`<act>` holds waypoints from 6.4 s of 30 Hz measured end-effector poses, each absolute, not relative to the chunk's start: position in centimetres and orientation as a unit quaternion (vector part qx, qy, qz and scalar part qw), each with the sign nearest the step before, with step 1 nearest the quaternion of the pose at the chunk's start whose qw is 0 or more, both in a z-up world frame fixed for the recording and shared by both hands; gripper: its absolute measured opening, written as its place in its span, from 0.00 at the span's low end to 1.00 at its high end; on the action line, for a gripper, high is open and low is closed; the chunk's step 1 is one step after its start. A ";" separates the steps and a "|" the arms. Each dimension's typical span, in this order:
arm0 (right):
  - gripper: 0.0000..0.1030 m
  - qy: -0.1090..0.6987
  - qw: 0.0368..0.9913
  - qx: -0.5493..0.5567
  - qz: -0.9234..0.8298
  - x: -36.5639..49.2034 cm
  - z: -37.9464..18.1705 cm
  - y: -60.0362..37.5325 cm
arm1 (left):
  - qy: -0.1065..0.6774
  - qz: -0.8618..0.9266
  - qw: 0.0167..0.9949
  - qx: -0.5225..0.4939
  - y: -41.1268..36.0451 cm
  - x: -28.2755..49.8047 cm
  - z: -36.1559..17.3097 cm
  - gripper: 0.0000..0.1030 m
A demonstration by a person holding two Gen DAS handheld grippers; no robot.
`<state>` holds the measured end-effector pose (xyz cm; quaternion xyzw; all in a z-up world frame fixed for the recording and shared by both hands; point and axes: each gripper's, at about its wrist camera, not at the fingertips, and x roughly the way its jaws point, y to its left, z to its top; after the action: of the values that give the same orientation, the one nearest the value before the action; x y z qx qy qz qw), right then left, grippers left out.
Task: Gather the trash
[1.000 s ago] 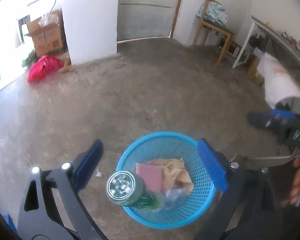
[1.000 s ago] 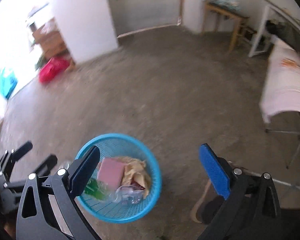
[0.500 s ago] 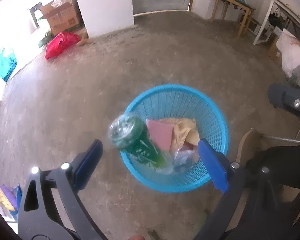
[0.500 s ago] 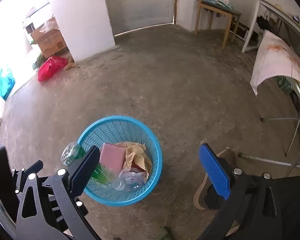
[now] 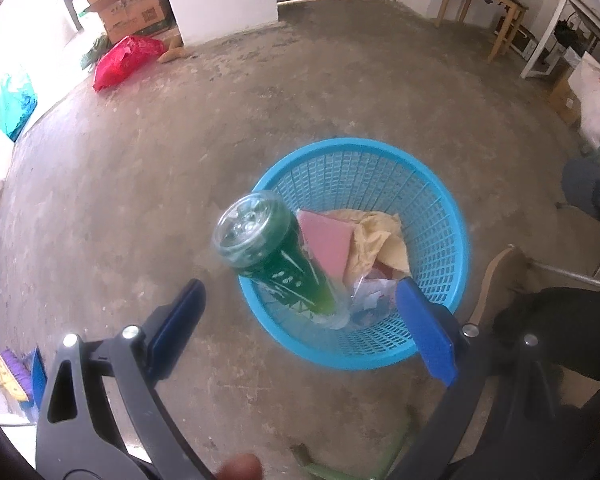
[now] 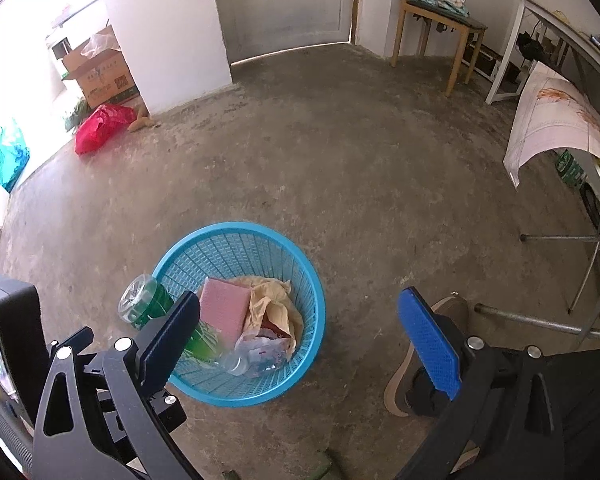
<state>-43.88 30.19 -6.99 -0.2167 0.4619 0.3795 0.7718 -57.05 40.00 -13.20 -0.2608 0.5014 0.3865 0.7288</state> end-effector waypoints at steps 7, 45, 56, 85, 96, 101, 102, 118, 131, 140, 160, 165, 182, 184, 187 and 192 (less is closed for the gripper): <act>0.94 0.464 0.770 -0.218 0.379 -44.0 -7.0 30.0 | 0.509 0.392 0.730 -0.234 39.4 -56.6 -13.2 0.91; 0.94 0.473 0.763 -0.227 0.377 -44.3 -7.6 30.1 | 0.533 0.386 0.715 -0.237 39.1 -56.3 -14.4 0.92; 0.94 0.473 0.763 -0.227 0.377 -44.3 -7.6 30.1 | 0.538 0.381 0.713 -0.239 38.6 -56.4 -14.8 0.92; 0.94 0.479 0.761 -0.232 0.371 -44.1 -7.7 30.0 | 0.540 0.370 0.711 -0.258 38.8 -56.8 -15.6 0.92; 0.94 0.479 0.760 -0.234 0.371 -44.1 -7.7 30.1 | 0.538 0.368 0.713 -0.257 39.0 -56.9 -15.7 0.92; 0.94 0.480 0.759 -0.235 0.372 -44.2 -7.9 30.1 | 0.538 0.369 0.712 -0.258 38.8 -57.0 -15.8 0.92; 0.94 0.480 0.758 -0.235 0.372 -44.2 -8.0 30.1 | 0.538 0.369 0.713 -0.257 38.8 -57.0 -15.8 0.92; 0.94 0.482 0.757 -0.234 0.374 -44.4 -8.1 30.1 | 0.537 0.371 0.714 -0.254 38.4 -56.8 -15.8 0.92; 0.94 0.488 0.757 -0.216 0.377 -44.2 -7.9 29.7 | 0.532 0.373 0.718 -0.250 38.0 -56.7 -14.9 0.92; 0.94 0.488 0.755 -0.214 0.382 -44.2 -7.7 29.6 | 0.533 0.372 0.717 -0.251 38.0 -56.8 -14.6 0.92; 0.94 0.490 0.752 -0.215 0.385 -44.2 -7.6 29.7 | 0.537 0.372 0.712 -0.257 38.2 -57.0 -15.1 0.92; 0.94 0.490 0.752 -0.215 0.385 -44.3 -7.7 29.8 | 0.539 0.371 0.711 -0.255 38.1 -57.0 -15.2 0.92; 0.94 0.490 0.752 -0.215 0.386 -44.3 -7.6 29.8 | 0.536 0.366 0.713 -0.266 37.9 -57.2 -15.4 0.92; 0.94 0.489 0.751 -0.216 0.387 -44.4 -7.7 29.8 | 0.536 0.366 0.713 -0.266 37.9 -57.1 -15.4 0.92; 0.94 0.489 0.751 -0.216 0.386 -44.4 -7.7 29.9 | 0.546 0.379 0.706 -0.245 37.7 -56.8 -15.5 0.92; 0.94 0.489 0.751 -0.215 0.387 -44.4 -7.6 29.9 | 0.551 0.380 0.702 -0.244 37.6 -56.6 -15.7 0.92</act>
<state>-44.41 29.90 -7.65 -0.2154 0.4893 0.3866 0.7515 -56.63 37.64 -15.74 -0.2441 0.5507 0.3800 0.7020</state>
